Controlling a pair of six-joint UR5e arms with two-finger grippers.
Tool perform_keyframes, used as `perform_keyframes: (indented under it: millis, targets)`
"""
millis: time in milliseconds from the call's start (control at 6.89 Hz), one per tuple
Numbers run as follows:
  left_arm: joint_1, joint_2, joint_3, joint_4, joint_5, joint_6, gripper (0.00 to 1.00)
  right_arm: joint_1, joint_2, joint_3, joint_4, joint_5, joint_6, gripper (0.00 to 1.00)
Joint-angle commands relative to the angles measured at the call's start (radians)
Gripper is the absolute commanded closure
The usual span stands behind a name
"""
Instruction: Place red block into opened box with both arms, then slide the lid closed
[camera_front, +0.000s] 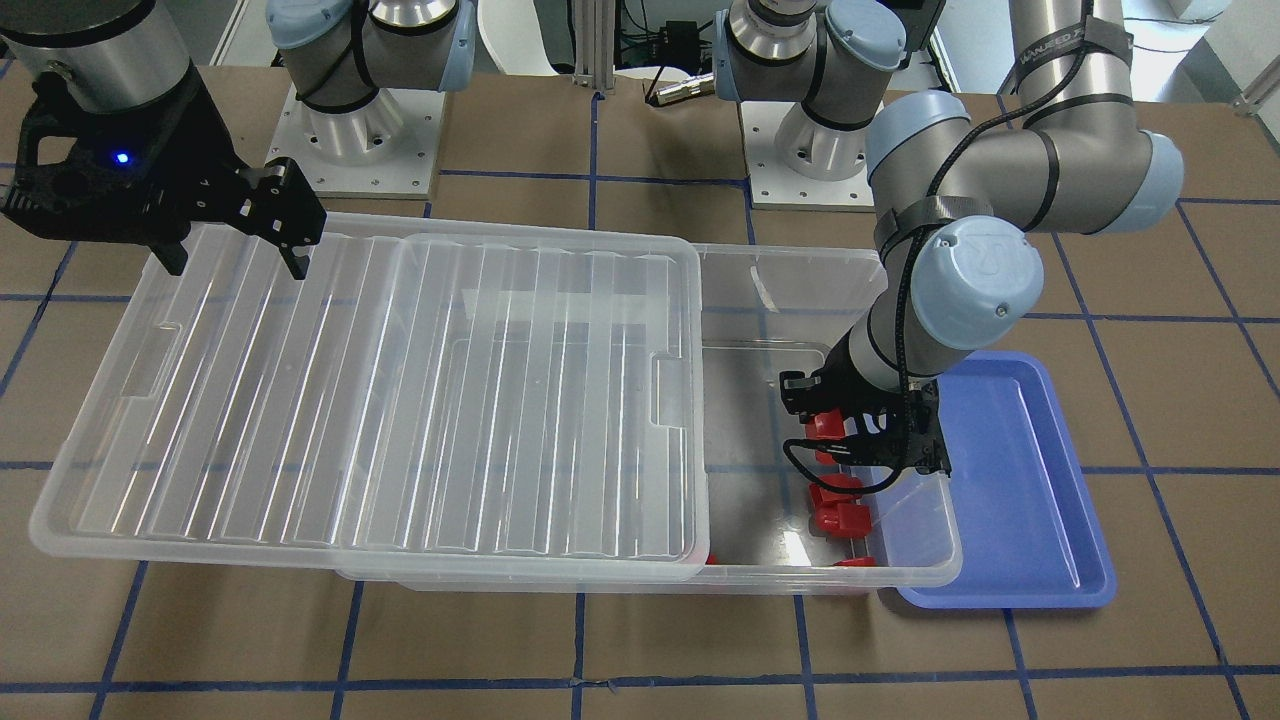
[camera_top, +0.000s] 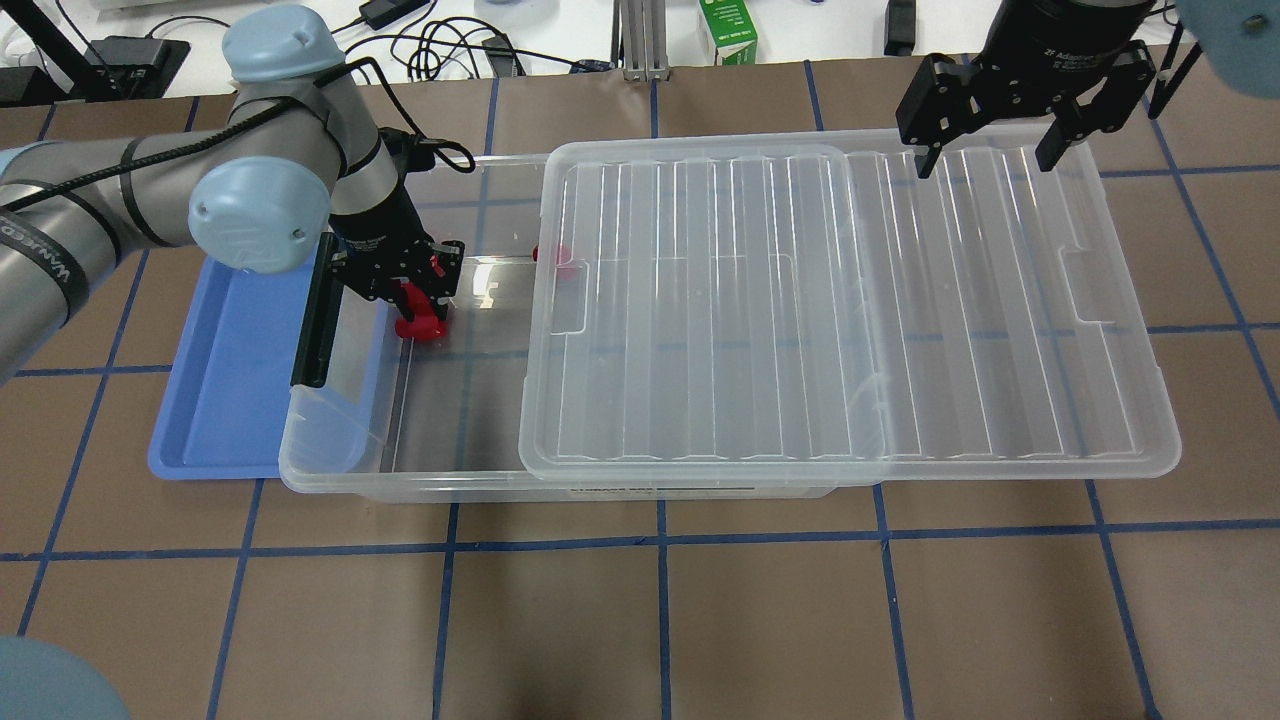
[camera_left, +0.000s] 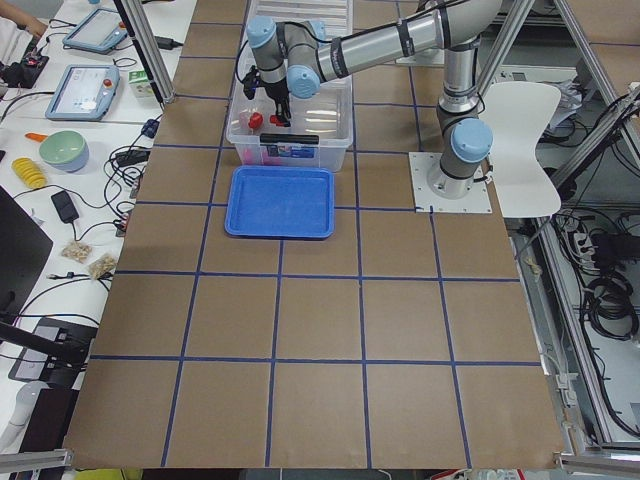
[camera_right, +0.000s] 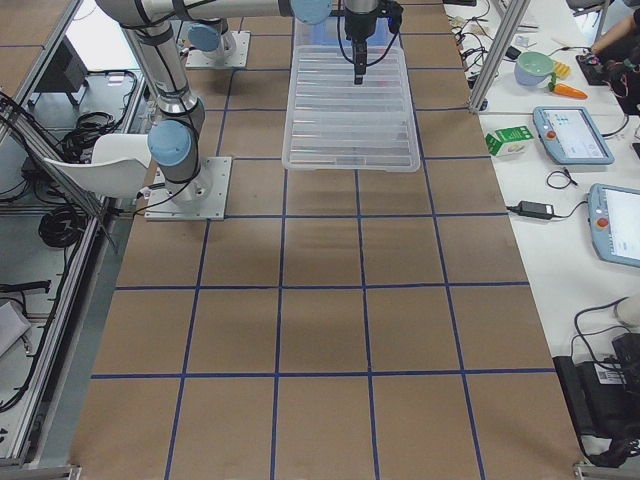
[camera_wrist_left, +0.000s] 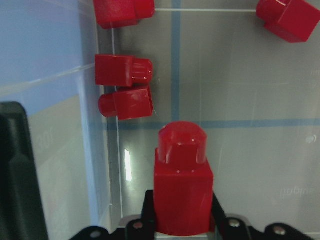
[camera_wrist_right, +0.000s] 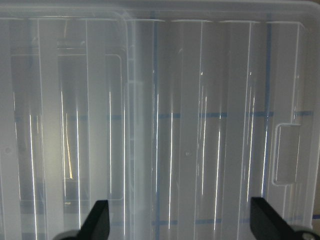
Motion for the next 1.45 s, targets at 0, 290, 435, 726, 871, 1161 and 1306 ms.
perform_keyframes:
  millis: [0,290,435,726,871,1161,1306]
  targets:
    - [0.000,-0.038,-0.036,0.038,-0.055,0.001,1.00,0.000,-0.002,0.005,0.001,0.002,-0.002,0.00]
    - [-0.002,-0.085,-0.036,0.058,-0.062,0.004,1.00,0.000,-0.001,0.005,0.000,0.010,-0.004,0.00]
    - [-0.002,-0.102,-0.036,0.061,-0.060,0.004,1.00,0.000,0.001,0.005,-0.002,0.012,-0.004,0.00]
    - [-0.002,-0.136,-0.036,0.088,-0.060,0.004,1.00,-0.003,0.002,-0.002,-0.001,-0.001,-0.021,0.00]
    - [-0.002,-0.144,-0.038,0.088,-0.060,0.006,1.00,-0.003,0.002,-0.002,0.001,0.002,-0.021,0.00]
    - [-0.002,-0.164,-0.036,0.090,-0.059,0.006,1.00,-0.009,0.007,-0.006,0.001,0.015,-0.019,0.00]
    - [-0.002,-0.167,-0.036,0.095,-0.060,0.006,0.96,-0.009,0.007,-0.006,-0.002,0.015,-0.018,0.00]
